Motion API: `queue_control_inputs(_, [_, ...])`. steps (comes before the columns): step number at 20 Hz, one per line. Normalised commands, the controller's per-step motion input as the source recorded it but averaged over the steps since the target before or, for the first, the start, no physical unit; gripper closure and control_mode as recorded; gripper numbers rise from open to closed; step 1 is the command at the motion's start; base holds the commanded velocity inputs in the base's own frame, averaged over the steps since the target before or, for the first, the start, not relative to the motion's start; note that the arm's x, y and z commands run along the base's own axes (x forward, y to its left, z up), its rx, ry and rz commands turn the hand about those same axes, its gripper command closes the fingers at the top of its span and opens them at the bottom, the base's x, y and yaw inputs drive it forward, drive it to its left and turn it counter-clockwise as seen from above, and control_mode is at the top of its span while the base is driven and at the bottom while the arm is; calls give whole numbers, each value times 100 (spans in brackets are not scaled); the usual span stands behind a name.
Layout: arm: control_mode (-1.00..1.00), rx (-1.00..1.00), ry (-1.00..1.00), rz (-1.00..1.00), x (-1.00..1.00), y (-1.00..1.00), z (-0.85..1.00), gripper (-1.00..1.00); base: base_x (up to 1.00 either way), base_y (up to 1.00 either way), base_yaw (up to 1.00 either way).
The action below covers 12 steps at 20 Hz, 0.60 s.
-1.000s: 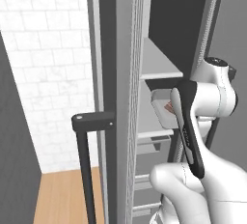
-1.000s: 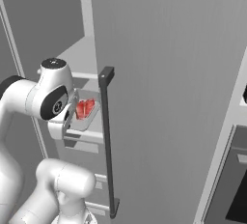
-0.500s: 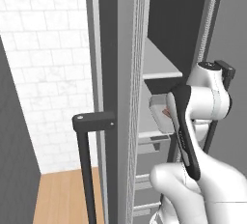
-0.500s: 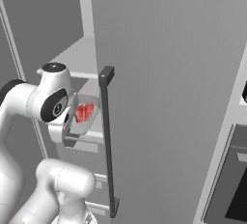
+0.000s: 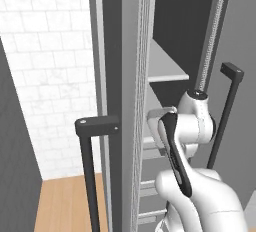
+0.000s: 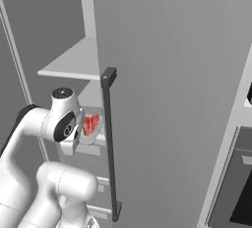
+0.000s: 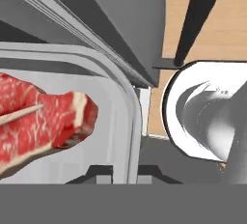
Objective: Take the meat container that has the steak and place it on the second highest rack of the freezer. Then take the vegetable container that has the cucumber and lemon and place it on the highest rack of the freezer.
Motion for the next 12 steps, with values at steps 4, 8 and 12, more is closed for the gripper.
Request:
queue_control_inputs(4, [-100,5,-17,0,100,0,-36,100,0,0,0])
queue_control_inputs(8, [-100,9,-4,0,100,0,-3,100,0,0,0])
queue_control_inputs(12, [-100,3,0,0,100,0,-17,100,0,0,0])
